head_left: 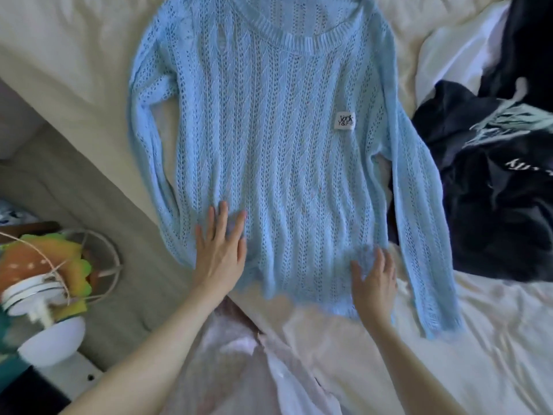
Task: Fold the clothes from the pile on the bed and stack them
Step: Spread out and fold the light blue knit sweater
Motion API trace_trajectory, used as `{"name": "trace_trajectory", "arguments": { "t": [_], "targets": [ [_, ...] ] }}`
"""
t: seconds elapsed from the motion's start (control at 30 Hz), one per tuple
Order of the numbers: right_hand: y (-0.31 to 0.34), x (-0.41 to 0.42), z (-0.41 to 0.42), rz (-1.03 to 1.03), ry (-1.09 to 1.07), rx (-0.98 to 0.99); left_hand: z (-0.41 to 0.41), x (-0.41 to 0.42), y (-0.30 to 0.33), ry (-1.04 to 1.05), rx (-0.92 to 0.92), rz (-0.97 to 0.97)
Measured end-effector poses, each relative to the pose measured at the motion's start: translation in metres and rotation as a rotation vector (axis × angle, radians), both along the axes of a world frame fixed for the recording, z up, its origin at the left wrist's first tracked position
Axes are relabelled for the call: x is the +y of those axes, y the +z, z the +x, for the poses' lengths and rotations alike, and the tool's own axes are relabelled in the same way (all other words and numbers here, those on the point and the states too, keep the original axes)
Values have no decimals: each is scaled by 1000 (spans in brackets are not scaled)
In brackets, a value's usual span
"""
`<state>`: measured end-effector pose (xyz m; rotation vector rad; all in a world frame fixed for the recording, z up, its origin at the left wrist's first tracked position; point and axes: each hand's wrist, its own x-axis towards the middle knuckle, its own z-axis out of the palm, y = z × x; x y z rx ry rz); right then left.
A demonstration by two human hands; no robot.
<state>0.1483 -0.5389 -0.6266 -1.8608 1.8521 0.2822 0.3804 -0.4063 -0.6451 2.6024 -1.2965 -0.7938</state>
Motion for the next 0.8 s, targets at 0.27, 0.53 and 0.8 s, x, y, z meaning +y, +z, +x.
{"name": "trace_trajectory", "arguments": {
  "t": [0.27,0.53,0.8],
  "targets": [
    [-3,-36,-45,45,-389,-160,-91,4,8,-190,5,13],
    [13,-92,-80,-117,-55,-111,-111,-29,12,-251,-66,77],
    [5,-184,-61,205,-169,-79,-109,-86,-5,-305,155,481]
  ]
}}
